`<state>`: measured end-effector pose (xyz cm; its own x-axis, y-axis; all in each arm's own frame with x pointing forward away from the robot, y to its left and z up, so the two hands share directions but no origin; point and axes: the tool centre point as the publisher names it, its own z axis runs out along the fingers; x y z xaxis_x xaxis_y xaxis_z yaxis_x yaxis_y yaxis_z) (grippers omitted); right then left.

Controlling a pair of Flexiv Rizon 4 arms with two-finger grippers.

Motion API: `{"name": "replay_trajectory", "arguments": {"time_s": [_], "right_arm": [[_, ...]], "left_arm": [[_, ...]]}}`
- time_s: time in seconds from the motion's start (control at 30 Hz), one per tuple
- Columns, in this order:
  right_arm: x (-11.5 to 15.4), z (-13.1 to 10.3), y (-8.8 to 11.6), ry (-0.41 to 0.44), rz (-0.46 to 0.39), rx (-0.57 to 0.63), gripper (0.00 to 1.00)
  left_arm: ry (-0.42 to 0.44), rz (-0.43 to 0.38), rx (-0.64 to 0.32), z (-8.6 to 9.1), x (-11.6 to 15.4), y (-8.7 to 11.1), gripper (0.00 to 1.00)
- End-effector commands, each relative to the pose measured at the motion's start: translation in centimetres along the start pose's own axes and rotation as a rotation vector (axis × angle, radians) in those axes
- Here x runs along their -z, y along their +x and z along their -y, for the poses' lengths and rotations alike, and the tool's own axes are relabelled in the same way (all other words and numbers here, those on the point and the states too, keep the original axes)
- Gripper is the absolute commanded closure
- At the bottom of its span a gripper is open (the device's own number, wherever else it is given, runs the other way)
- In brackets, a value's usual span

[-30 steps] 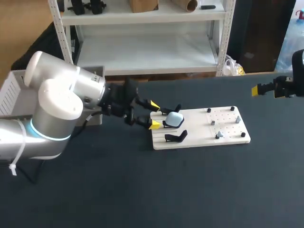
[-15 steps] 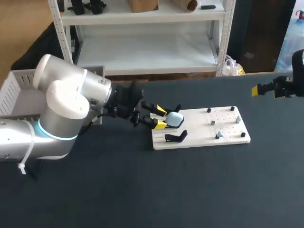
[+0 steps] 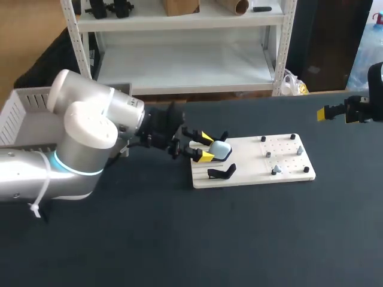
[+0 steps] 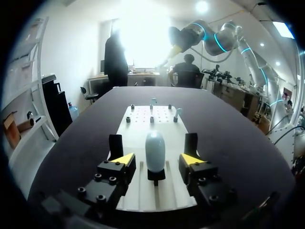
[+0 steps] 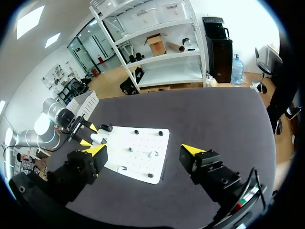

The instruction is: Pick up each earbud case from the left stands, insert the matching earbuds, close the lid, and place the case in the box.

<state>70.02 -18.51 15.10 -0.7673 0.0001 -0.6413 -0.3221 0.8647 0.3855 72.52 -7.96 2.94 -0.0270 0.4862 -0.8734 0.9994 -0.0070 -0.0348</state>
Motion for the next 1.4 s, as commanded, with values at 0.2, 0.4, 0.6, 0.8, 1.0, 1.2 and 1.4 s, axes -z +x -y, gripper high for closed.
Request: {"name": "replay_trajectory", "arguments": {"time_s": [0.2,0.4,0.6,0.8,1.0,1.2,1.4], "right_arm": [[-0.02,0.03,0.02,-0.001,0.0,0.001,0.0],[-0.02,0.03,0.02,-0.001,0.0,0.001,0.0],[-0.02,0.03,0.02,-0.001,0.0,0.001,0.0],[-0.02,0.03,0.02,-0.001,0.0,0.001,0.0],[-0.02,0.03,0.02,-0.001,0.0,0.001,0.0],[-0.02,0.03,0.02,-0.001,0.0,0.001,0.0],[-0.02,0.03,0.02,-0.001,0.0,0.001,0.0]], "left_arm": [[0.01,0.005,-0.004,-0.37,-0.78,0.15,0.47],[0.013,0.007,0.001,-0.38,-1.02,0.29,0.5],[0.015,0.011,0.01,-0.4,-1.1,0.41,0.51],[0.01,0.017,0.017,-0.49,-1.18,0.63,0.51],[0.012,0.026,0.018,-0.45,-1.2,0.49,0.51],[0.015,0.029,0.018,-0.54,-1.36,0.39,0.51],[0.016,0.032,0.016,-0.65,-1.48,0.22,0.53]]}}
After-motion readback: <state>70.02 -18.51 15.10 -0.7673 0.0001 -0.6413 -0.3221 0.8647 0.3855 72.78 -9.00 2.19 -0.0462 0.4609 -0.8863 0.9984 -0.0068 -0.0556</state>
